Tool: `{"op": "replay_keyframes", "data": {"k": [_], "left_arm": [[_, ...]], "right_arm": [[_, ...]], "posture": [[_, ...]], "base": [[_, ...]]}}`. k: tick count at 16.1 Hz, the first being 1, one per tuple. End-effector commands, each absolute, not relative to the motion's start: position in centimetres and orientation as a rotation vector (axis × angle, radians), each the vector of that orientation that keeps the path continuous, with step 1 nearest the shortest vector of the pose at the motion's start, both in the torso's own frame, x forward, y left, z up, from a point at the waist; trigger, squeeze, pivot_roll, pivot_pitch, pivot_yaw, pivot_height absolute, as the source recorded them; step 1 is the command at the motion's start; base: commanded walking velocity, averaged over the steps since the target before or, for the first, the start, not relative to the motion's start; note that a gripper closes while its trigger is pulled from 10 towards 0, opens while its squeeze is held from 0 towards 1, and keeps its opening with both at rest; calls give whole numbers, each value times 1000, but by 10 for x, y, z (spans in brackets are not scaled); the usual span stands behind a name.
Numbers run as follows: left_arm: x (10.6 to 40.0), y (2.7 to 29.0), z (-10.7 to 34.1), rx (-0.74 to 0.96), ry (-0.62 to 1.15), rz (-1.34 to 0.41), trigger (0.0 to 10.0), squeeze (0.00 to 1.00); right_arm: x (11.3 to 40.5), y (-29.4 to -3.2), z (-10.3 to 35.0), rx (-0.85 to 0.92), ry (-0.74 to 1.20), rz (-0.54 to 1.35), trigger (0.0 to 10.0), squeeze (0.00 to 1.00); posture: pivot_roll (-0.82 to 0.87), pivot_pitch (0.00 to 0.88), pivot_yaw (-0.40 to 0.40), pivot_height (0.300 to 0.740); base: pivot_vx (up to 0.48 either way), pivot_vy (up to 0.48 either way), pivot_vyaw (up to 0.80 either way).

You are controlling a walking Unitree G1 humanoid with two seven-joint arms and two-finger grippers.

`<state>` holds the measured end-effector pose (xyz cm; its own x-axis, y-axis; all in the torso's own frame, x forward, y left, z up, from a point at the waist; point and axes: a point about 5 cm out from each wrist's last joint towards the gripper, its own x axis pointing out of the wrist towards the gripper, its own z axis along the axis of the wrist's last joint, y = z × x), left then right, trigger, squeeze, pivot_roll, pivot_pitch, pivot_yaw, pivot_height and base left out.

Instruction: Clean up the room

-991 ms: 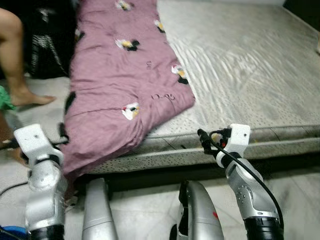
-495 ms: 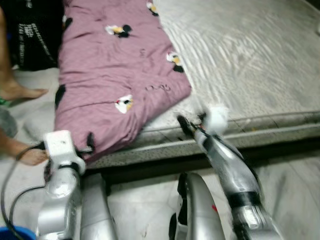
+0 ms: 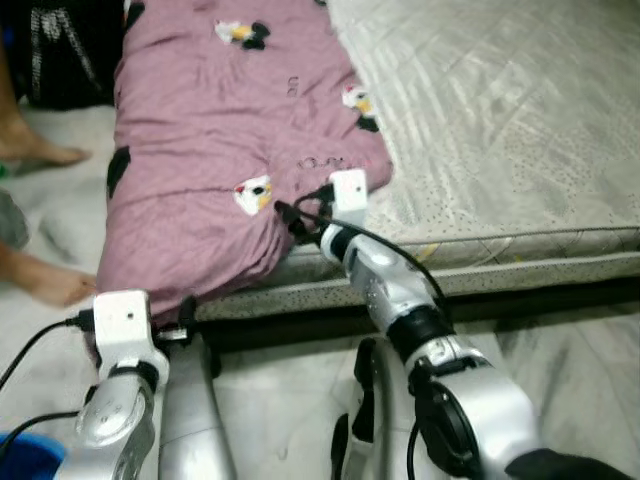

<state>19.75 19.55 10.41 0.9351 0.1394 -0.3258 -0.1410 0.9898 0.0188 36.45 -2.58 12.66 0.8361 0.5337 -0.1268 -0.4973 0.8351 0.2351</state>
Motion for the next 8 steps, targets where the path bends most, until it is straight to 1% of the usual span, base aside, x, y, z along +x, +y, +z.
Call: {"op": "replay_keyframes", "data": {"k": [1,3,5,6,8], "left_arm": [[191,185,110,0,354,81,10000,0],[182,177,112,14,379,41,10000,0],[172,176,113,20,411,39,10000,0],[171,177,114,21,418,39,10000,0],[168,177,115,26,439,35,10000,0]], "right_arm": [[362,-19,121,221,223,549,10000,0],[358,-8,117,267,252,563,10000,0],[351,13,117,307,274,595,10000,0],[350,17,117,319,278,597,10000,0],[346,29,116,285,317,559,10000,0]], "posture": [[236,276,-123,533],[242,296,-114,533],[248,321,-105,533],[248,321,-105,533],[248,335,-100,533]], "base": [[0,0,0],[0,0,0],[0,0,0],[0,0,0],[0,0,0]]}}
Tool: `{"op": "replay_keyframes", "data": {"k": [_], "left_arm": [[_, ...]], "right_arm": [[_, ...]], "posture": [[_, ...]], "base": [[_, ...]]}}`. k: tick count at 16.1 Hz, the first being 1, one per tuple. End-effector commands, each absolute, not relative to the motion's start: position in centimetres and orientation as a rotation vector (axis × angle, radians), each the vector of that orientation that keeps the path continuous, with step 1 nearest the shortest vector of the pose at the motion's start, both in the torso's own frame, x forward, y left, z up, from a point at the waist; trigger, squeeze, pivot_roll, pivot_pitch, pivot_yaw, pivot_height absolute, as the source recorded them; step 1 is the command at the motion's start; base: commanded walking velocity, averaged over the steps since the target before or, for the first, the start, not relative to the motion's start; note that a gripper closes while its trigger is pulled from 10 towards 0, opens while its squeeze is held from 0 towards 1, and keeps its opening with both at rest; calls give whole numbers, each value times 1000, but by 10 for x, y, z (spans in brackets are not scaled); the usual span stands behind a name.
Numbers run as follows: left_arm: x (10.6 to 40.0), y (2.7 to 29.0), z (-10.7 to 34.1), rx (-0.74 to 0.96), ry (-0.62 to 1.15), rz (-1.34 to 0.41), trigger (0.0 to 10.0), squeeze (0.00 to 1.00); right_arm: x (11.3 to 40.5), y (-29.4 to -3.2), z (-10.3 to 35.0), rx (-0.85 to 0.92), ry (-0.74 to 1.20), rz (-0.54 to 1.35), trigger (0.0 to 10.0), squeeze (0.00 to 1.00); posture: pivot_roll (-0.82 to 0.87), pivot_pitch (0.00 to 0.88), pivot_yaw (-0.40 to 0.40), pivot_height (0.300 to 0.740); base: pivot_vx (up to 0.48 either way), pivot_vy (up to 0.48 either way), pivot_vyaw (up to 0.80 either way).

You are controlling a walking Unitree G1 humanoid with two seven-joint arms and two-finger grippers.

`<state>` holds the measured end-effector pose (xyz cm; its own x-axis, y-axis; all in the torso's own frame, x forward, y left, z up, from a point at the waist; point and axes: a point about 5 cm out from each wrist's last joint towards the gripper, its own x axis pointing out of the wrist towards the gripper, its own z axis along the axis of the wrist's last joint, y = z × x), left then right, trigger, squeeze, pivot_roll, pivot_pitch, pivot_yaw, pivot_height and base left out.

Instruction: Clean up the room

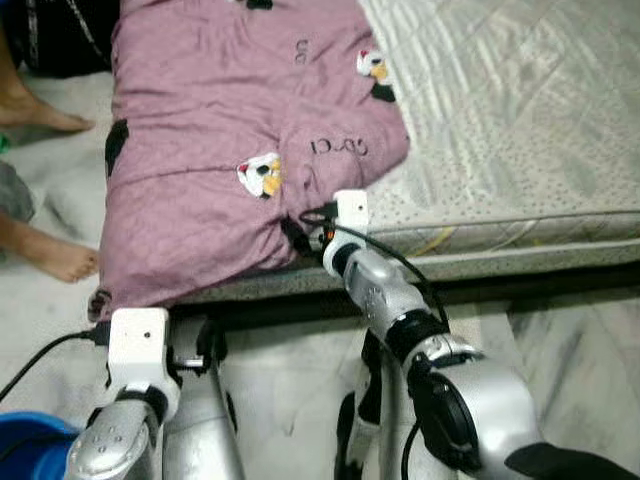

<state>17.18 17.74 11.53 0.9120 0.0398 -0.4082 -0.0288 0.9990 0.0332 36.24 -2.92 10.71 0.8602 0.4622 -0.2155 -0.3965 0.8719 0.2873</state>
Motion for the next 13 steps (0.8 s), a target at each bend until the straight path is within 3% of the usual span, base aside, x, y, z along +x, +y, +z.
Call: {"op": "replay_keyframes", "data": {"k": [1,2,5,7,10,13], "left_arm": [[168,177,115,27,442,34,10000,0],[168,176,115,27,444,34,10000,0],[173,173,114,30,458,19,10000,0],[175,172,113,30,462,16,10000,0],[182,171,110,35,469,-15,10000,0],[191,168,108,44,472,-57,10000,0]], "right_arm": [[346,27,114,281,332,526,10000,0],[347,25,113,280,342,503,10000,0],[351,-47,73,330,486,163,10000,0],[346,-76,63,324,487,110,10000,0],[305,-130,57,327,519,-14,10000,0],[252,-145,64,363,584,-46,10000,0]], "posture": [[242,334,-101,533],[242,334,-101,533],[207,327,-109,533],[182,313,-109,533],[137,292,-101,533],[95,284,-82,533]], "base": [[0,0,0],[0,0,0],[0,0,0],[0,0,0],[0,0,0],[0,0,0]]}}
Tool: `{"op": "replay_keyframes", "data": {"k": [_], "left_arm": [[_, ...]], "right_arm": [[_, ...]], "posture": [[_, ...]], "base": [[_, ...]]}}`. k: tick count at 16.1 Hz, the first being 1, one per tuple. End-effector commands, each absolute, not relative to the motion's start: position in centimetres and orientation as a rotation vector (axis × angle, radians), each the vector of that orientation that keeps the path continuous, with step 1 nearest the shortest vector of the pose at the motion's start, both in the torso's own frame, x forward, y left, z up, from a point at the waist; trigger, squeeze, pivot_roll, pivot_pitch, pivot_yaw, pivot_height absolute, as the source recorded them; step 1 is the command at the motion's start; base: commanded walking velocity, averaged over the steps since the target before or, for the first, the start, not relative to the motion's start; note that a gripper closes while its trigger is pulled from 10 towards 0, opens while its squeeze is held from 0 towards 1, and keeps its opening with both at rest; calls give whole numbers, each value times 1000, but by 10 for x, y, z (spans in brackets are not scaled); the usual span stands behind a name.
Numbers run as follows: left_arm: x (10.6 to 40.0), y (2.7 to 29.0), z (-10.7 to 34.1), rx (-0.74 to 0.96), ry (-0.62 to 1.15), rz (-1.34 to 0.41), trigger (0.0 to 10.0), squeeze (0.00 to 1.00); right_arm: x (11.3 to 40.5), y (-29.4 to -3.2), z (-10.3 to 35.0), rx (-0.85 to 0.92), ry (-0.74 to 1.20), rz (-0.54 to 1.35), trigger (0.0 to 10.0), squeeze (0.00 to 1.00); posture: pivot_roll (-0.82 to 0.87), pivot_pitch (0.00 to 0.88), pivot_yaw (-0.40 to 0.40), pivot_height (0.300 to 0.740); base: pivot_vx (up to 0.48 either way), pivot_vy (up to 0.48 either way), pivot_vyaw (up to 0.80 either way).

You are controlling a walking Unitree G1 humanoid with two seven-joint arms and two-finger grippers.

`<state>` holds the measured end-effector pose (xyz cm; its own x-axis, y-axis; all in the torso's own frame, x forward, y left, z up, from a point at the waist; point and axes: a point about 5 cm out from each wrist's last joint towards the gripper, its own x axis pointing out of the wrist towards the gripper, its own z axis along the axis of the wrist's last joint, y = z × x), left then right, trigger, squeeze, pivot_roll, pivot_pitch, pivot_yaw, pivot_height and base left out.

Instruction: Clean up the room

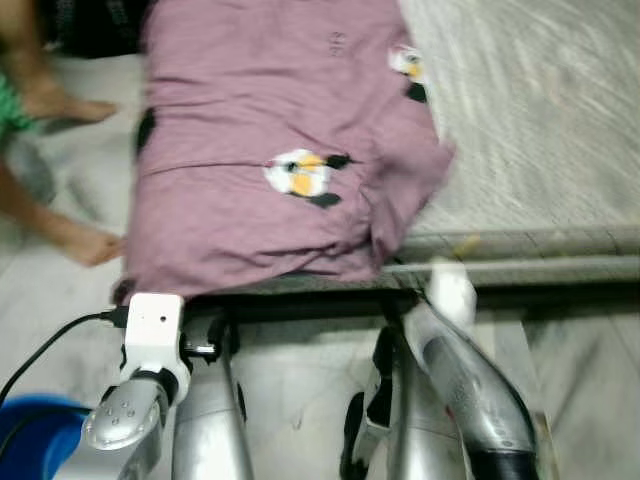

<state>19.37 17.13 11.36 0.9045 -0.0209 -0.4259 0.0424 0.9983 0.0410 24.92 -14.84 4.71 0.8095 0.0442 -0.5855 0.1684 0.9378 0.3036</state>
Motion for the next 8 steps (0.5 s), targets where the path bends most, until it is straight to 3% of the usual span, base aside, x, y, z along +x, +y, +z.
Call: {"op": "replay_keyframes", "data": {"k": [1,3,5,8], "left_arm": [[192,167,108,45,474,-64,10000,0],[197,166,107,49,470,-78,10000,0],[199,166,107,49,469,-79,10000,0],[204,166,110,52,451,-80,10000,0]], "right_arm": [[245,-147,65,372,595,-44,10000,0],[224,-156,75,389,579,-53,10000,0],[228,-162,88,377,500,-76,10000,0],[274,-183,144,244,138,-127,10000,0]], "posture": [[89,282,-77,533],[79,272,-70,533],[79,266,-66,533],[97,255,-60,533]], "base": [[0,0,0],[0,0,0],[0,0,0],[0,0,0]]}}
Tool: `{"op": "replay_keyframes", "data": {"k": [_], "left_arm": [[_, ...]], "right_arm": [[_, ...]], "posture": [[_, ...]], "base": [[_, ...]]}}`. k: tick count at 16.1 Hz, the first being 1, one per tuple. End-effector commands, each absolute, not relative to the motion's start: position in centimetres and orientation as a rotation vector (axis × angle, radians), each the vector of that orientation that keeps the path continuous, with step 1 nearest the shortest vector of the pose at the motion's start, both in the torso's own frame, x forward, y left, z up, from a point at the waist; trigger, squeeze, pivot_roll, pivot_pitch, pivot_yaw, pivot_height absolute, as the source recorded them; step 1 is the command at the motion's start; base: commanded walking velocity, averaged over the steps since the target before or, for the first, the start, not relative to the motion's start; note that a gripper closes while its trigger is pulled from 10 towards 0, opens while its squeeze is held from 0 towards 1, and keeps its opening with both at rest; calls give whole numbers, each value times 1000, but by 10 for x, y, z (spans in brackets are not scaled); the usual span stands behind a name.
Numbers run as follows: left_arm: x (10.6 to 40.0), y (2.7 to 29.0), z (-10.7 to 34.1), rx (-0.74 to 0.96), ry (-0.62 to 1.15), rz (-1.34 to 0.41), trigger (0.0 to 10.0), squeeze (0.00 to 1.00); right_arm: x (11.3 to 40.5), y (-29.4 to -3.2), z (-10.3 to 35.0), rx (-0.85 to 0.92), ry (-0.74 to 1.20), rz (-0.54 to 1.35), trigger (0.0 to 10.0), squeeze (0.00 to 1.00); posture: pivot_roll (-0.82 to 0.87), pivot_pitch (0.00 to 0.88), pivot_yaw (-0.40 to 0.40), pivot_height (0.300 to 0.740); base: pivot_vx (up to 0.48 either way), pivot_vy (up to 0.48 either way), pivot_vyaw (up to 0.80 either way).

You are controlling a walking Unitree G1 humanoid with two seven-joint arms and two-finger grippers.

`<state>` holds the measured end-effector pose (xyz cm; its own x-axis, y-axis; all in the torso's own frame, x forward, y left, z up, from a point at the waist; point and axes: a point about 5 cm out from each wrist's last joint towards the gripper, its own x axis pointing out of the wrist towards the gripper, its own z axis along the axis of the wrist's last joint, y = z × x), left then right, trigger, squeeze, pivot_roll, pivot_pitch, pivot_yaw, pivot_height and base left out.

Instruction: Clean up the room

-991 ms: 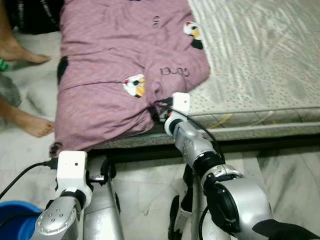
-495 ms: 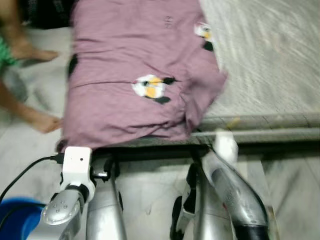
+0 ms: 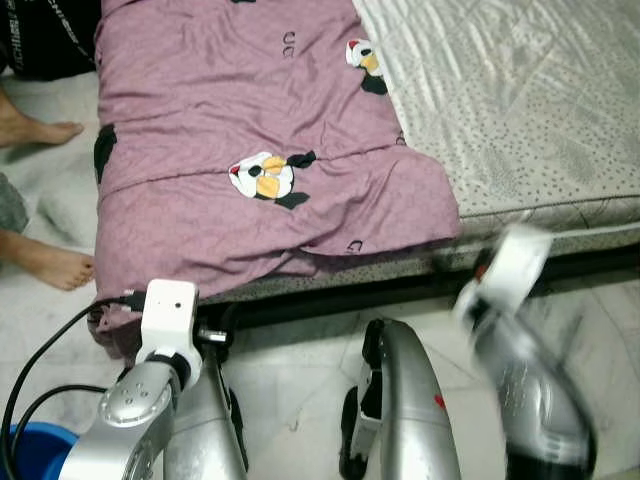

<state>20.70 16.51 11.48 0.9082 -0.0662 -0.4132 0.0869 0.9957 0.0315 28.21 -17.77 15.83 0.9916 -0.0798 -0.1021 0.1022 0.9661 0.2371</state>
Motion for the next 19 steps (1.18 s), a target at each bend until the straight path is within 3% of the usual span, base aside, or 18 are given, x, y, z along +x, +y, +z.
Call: {"op": "replay_keyframes", "data": {"k": [1,7,9,10,13,16,18,19], "left_arm": [[205,168,113,51,434,-70,10000,0],[207,173,118,59,410,-53,10000,0],[206,173,119,60,410,-55,10000,0],[208,170,119,62,410,-68,10000,0],[213,170,123,73,395,-79,10000,0],[213,173,122,80,395,-67,10000,0],[212,172,121,79,397,-65,10000,0],[213,171,120,78,397,-66,10000,0]], "right_arm": [[289,-186,164,221,44,-135,10000,0],[343,-166,199,207,-129,-42,10000,0],[360,-134,181,257,-45,54,10000,0],[368,-106,151,260,80,129,10000,0],[360,-67,101,296,341,190,10000,0],[352,-71,78,304,466,124,10000,0],[349,-89,67,298,488,46,10000,0],[351,-118,66,312,422,-78,10000,0]], "posture": [[101,252,-56,533],[139,252,-52,533],[144,258,-47,533],[158,261,-43,533],[179,259,-45,533],[180,257,-50,533],[175,251,-53,533],[169,245,-55,533]], "base": [[0,0,0],[0,0,0],[0,0,0],[0,0,0],[0,0,0],[0,0,0],[0,0,0],[0,0,0]]}}
